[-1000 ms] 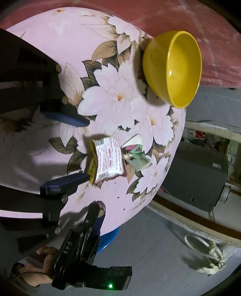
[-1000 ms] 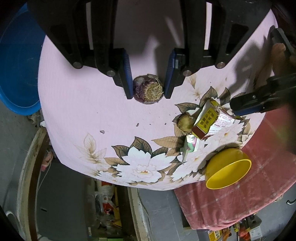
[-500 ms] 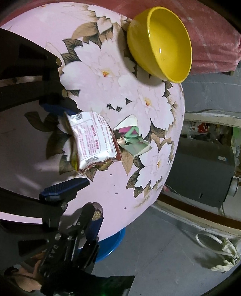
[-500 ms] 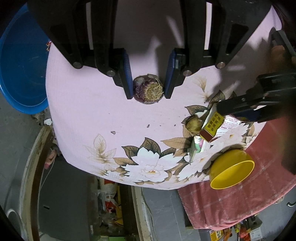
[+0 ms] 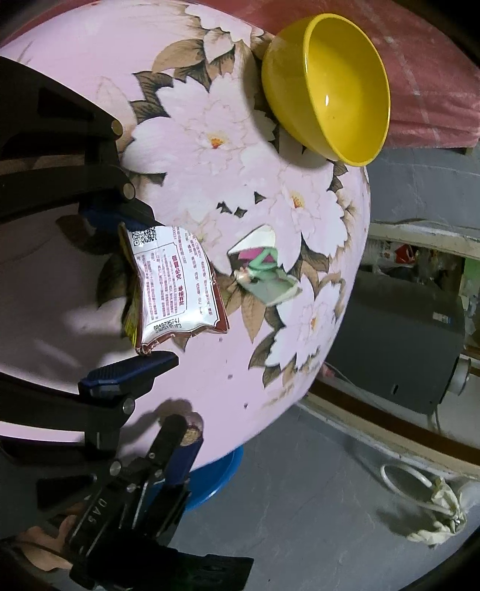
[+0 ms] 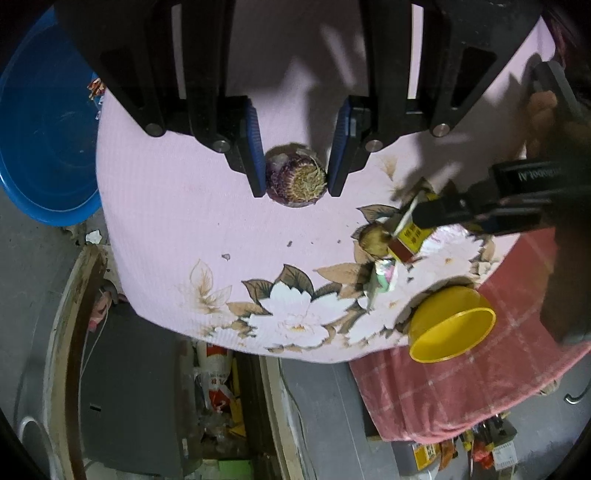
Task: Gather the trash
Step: 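Lift and carry the packet and purple husk with both tools over the blue basin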
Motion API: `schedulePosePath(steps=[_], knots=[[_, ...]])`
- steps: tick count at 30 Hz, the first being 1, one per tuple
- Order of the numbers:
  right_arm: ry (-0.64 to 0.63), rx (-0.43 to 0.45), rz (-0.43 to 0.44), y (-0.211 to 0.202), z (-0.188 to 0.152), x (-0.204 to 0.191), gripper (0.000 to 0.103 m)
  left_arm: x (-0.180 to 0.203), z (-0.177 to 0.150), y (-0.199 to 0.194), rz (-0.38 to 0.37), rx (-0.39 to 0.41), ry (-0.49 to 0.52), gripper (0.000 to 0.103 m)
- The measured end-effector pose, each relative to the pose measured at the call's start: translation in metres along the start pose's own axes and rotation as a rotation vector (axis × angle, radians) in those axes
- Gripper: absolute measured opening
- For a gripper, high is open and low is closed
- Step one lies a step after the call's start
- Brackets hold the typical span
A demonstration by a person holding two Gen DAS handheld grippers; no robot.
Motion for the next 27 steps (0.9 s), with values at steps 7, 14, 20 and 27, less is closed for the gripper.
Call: schedulePosePath(steps=[7, 14, 20, 27], knots=[[0.003, 0.163, 0.0, -0.049, 0.024, -0.002, 0.06, 0.028, 0.013, -0.038, -0.054, 0.16, -0.01, 0.052], [-0.029, 0.39, -0.074, -0.124, 0.058, 0.003, 0.06, 0.074, 0.046, -0.08, -0.108, 0.385, 0.018, 0.052], [-0.048, 0.559, -0.175, -0.19, 0.075, 0.017, 0.061, 0.122, 0.071, -0.102, -0.166, 0.546, 0.055, 0.053], [-0.035, 0.668, -0.283, -0.241, 0.084, 0.048, 0.061, 0.186, 0.084, -0.114, -0.237, 0.654, 0.151, 0.053]])
Point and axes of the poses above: each gripper's, at about its wrist camera, not at the fingertips, and y roughly the way its jaws point, x to its right, z to its top, the point moved 8 cm from there along y, roughly the way its jaws point, and after that the axes turned 9 degrees about x, right-handed, at the moved point
